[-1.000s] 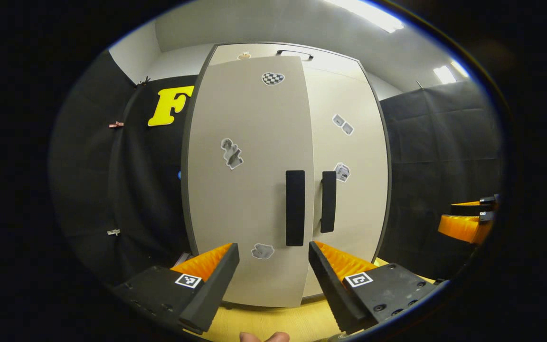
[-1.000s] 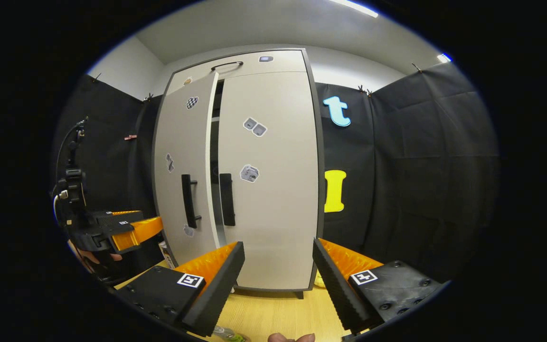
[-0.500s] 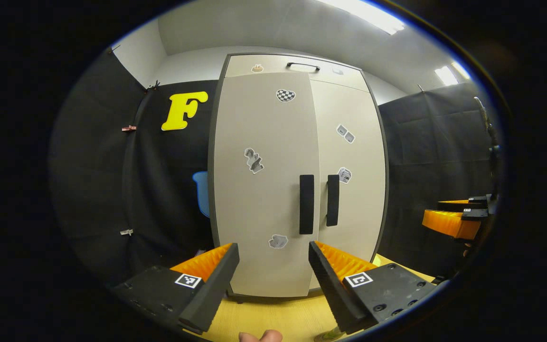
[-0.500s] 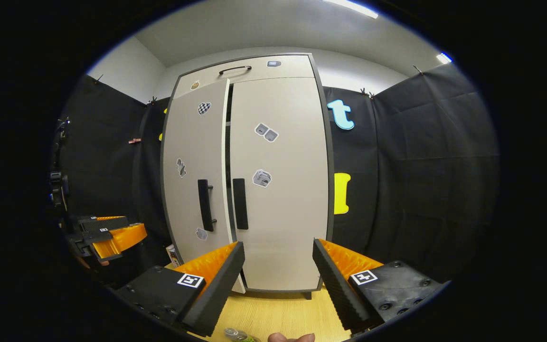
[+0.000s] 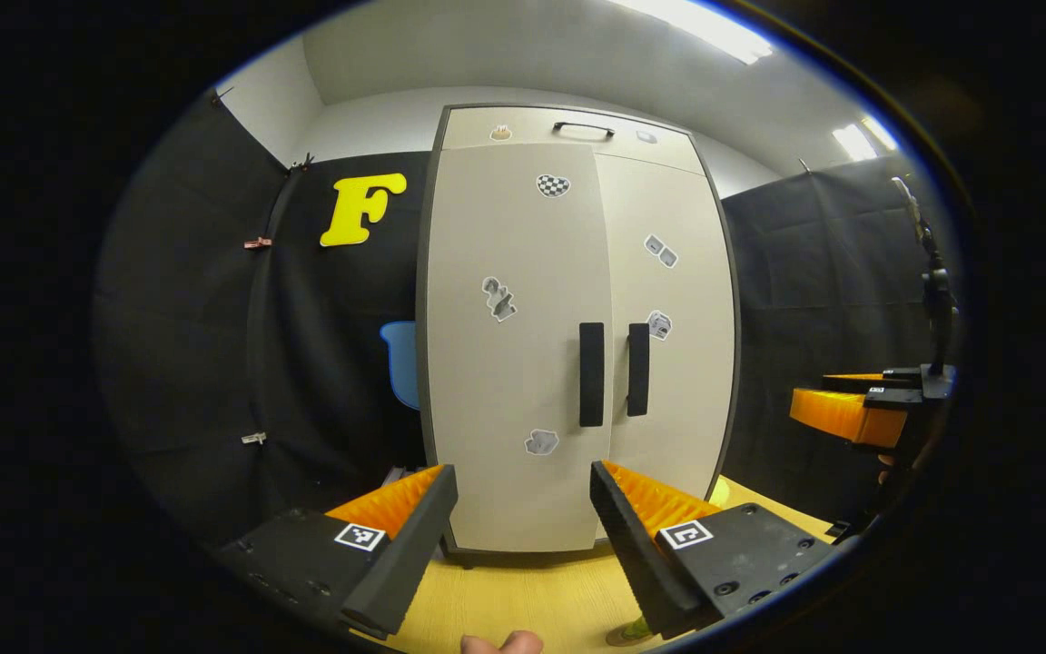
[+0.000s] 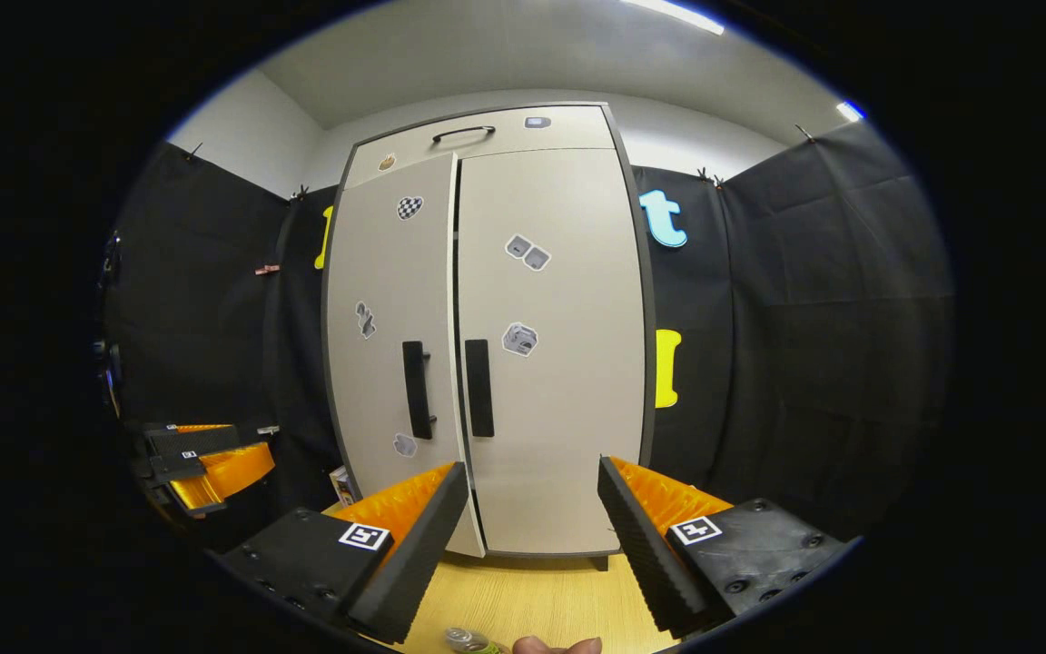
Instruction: Grasp the bottle in the cabinet with the left hand and place it on the coaster, then close the right door with the right hand and the left door with the left hand.
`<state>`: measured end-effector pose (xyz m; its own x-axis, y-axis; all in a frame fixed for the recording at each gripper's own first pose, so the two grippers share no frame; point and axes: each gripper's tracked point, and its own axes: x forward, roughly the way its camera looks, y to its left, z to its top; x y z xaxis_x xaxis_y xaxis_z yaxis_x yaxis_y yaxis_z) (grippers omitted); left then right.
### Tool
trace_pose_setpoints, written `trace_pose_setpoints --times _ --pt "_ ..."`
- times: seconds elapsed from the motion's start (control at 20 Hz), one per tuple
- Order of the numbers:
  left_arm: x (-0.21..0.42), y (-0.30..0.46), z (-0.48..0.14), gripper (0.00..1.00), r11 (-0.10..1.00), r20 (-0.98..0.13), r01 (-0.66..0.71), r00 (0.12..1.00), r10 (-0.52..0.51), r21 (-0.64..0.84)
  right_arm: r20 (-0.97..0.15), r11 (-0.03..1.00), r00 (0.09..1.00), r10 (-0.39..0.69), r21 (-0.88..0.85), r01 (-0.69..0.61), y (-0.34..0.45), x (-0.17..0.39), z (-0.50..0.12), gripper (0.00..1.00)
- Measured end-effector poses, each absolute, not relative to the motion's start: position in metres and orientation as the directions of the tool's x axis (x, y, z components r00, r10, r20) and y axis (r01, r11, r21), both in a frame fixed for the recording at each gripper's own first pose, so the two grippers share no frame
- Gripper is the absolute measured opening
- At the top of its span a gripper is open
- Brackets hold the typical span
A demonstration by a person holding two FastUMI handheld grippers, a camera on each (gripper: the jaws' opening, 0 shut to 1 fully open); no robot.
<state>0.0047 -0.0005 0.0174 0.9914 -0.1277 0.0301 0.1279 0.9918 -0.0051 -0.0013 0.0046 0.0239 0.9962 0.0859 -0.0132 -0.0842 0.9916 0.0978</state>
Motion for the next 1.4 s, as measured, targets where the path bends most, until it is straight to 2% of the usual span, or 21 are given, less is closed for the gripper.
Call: trace_pose_setpoints --times 1.05,1.4 --pt "0.007 0.004 0.012 0.94 0.997 0.022 0.081 0.996 -0.081 -0.010 -0.014 0.995 0.997 0.075 0.074 -0.074 0.000 0.000 0.022 0.96" --pt "0.009 0.005 0.009 0.94 0.999 0.009 0.032 0.999 -0.032 -0.030 -0.025 0.995 0.996 0.082 0.058 -0.080 -0.005 0.005 0.015 0.96"
